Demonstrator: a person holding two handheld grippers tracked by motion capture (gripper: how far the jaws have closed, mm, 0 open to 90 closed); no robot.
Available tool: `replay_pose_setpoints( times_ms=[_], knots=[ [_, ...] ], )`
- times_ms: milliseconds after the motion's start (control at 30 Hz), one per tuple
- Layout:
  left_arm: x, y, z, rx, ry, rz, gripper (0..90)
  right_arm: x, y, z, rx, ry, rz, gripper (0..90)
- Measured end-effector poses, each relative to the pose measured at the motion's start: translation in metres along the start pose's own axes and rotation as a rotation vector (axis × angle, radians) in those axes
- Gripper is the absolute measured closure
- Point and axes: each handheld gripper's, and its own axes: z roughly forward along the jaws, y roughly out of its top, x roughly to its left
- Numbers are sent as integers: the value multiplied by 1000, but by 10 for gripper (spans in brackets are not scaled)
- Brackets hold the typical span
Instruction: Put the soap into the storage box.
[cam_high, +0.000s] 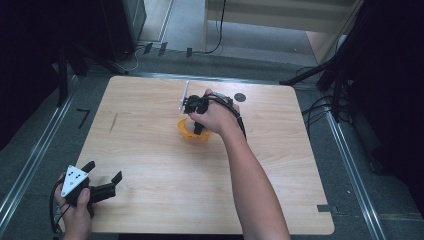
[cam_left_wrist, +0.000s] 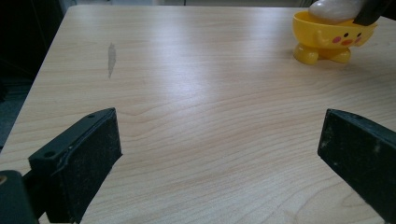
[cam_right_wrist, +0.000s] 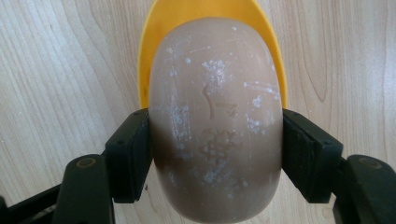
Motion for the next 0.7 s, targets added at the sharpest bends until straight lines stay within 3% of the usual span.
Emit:
replay_pose_setpoints(
  times_ms=[700],
  knots=[
    [0, 0, 0, 2, 0, 3, 0, -2, 0, 4, -2, 12, 1, 327]
  ],
)
